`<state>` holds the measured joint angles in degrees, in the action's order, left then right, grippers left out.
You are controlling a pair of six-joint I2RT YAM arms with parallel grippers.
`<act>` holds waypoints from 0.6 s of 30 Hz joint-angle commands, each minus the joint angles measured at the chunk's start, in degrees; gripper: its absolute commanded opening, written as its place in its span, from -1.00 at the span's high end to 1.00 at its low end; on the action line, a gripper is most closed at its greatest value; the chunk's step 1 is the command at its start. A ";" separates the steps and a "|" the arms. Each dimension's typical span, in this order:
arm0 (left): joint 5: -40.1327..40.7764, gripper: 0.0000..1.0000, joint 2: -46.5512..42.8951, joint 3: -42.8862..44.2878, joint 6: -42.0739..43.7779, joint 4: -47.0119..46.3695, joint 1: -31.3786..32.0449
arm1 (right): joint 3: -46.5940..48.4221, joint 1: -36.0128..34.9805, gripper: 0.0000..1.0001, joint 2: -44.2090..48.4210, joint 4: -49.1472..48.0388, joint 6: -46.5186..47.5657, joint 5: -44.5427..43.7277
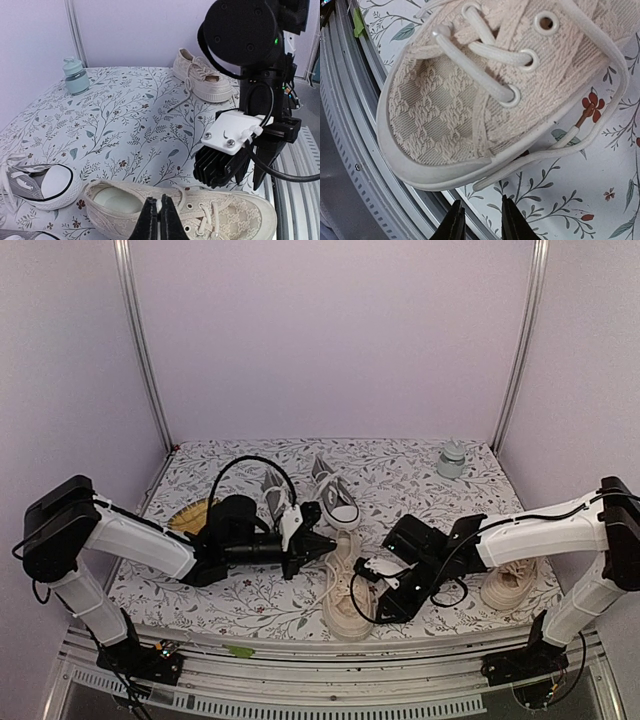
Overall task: Tie the shoes
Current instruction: Pick up the half-tied shoelace from the center of the board.
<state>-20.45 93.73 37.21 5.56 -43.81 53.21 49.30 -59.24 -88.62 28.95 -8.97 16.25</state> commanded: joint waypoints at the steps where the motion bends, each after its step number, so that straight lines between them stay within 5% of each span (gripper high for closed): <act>1: 0.41 1.00 1.00 1.03 0.73 0.89 0.84 | -1.17 -2.31 0.42 -1.77 -2.77 -0.60 2.11; 18: 0.50 1.00 1.36 1.64 1.14 1.10 1.44 | -1.04 -2.87 0.48 -4.83 -7.87 4.32 -7.90</act>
<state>-20.01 94.28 37.67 5.96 -42.50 53.67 48.51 -61.93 -93.23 24.75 -6.90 11.90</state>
